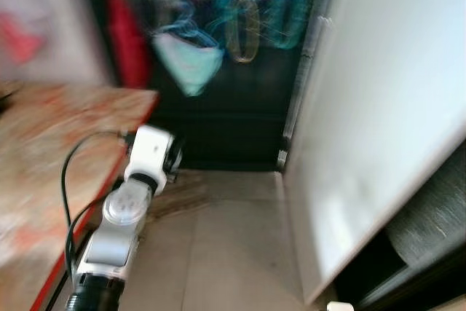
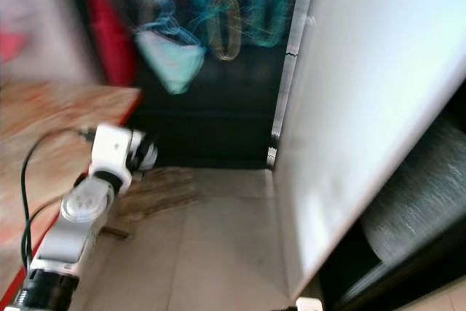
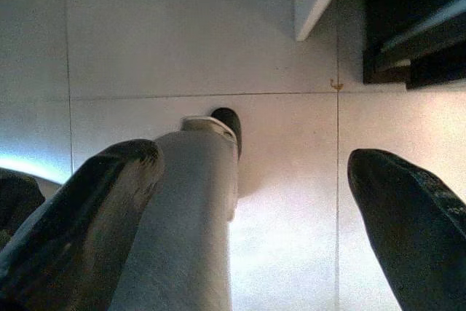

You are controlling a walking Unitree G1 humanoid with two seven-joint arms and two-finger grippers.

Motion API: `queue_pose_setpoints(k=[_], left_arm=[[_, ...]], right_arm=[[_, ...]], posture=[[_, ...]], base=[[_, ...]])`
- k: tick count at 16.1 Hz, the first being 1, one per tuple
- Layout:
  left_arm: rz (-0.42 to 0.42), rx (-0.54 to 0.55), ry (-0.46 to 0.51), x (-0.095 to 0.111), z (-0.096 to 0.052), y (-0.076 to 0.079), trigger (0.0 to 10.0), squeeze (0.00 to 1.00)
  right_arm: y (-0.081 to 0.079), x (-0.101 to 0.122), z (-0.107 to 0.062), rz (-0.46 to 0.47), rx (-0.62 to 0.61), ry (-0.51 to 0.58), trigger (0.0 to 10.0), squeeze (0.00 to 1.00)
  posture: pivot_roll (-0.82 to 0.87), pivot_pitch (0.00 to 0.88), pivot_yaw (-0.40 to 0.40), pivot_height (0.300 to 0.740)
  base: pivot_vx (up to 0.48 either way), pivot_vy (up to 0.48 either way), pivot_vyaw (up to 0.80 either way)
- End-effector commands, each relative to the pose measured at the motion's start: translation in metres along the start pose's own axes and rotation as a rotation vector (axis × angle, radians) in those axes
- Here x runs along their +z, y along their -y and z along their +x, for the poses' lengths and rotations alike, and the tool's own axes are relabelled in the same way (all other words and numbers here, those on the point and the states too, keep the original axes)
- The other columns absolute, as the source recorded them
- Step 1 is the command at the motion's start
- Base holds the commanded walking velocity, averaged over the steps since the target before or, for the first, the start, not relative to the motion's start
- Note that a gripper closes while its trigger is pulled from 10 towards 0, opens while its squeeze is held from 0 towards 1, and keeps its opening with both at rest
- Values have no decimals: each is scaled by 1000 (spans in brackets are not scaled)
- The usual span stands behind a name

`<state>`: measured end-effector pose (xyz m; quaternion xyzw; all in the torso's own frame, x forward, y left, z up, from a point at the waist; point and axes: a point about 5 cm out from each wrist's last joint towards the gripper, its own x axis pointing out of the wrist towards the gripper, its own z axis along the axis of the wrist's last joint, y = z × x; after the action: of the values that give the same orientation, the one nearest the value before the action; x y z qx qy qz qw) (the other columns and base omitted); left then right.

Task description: Restocking fridge

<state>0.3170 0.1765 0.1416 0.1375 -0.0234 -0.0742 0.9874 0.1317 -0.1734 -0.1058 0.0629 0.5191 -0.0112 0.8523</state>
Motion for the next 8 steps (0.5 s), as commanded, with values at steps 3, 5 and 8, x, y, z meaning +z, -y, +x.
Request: queue_pose_setpoints(k=[3,5,8], left_arm=[[-115,84,-267,-72,-10,-4,10000,0],[-161,124,-486,-122,-31,-4,10000,0],[-236,178,-696,-162,-65,4,10000,0]], right_arm=[[-1,-10,-1,30,-2,-37,10000,0],[-1,-8,-1,43,-13,-31,10000,0],[1,-4,0,47,-22,-21,10000,0]], posture=[[-26,0,32,740],[-41,0,27,740],[-41,0,5,740]], base=[[0,0,-800],[0,0,-800],[0,0,-800]])
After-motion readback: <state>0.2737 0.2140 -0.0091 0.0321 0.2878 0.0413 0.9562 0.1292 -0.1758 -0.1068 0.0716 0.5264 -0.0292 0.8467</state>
